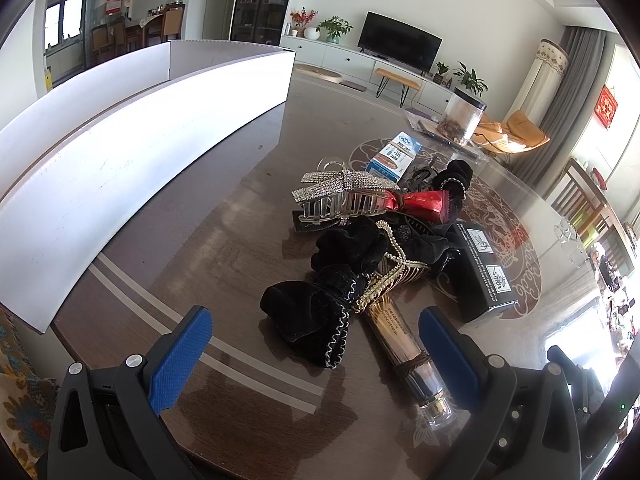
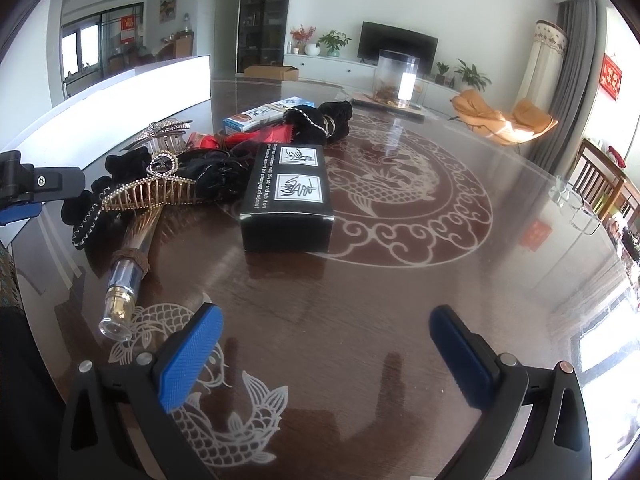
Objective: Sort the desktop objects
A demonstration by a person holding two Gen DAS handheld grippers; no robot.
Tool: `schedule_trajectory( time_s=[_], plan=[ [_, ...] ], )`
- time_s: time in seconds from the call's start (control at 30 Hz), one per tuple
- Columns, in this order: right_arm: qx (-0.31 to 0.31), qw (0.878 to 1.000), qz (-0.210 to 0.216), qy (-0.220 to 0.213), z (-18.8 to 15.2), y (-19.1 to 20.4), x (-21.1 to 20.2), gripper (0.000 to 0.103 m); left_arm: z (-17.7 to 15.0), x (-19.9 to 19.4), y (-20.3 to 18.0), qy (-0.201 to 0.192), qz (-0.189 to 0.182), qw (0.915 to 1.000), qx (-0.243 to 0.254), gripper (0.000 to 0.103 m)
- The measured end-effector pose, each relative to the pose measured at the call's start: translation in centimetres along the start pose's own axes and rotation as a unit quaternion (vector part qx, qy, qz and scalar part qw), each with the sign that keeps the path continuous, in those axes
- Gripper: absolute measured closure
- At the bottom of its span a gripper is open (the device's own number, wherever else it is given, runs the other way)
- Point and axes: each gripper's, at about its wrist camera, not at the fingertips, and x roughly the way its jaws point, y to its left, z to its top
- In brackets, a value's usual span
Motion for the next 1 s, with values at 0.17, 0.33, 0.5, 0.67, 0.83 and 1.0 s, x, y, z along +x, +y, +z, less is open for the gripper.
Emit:
schedule_trajectory(
  time_s=[0.17,0.33,0.5,0.67,0.83,1.0],
  plan=[
    [-0.001,1.0,-0.001,0.0,-0.03,0.01,0.0,0.0,0.0,0.01,0.0,0.0,0.0,1.0,0.0,0.0],
    [-0.001,1.0,-0.001,0.0,-0.02,0.04,0.01,0.0,-0.03,0.01,0.04,0.0,-0.001,1.0,-0.001,0.0],
    [-0.004,1.0,-0.002,0.0,0.02,0.13,0.03,0.0,-0.1,0.01,0.05,0.001,-0.002,1.0,-0.002,0.0],
    [-0.005,1.0,-0.003,0.0,0.02,0.17,0.04,0.0,-0.11,0.01,0.05,0.001,-0.002,1.0,-0.002,0.0],
    [-0.007,1.0,-0.003,0.0,0.08,0.12,0.12,0.0,-0.09,0.01,0.08,0.001,-0.002,1.0,-0.003,0.0],
    [-0.007,1.0,-0.003,0.0,0.08,0.11,0.13,0.0,-0.09,0.01,0.09,0.002,-0.002,1.0,-0.003,0.0]
  ],
)
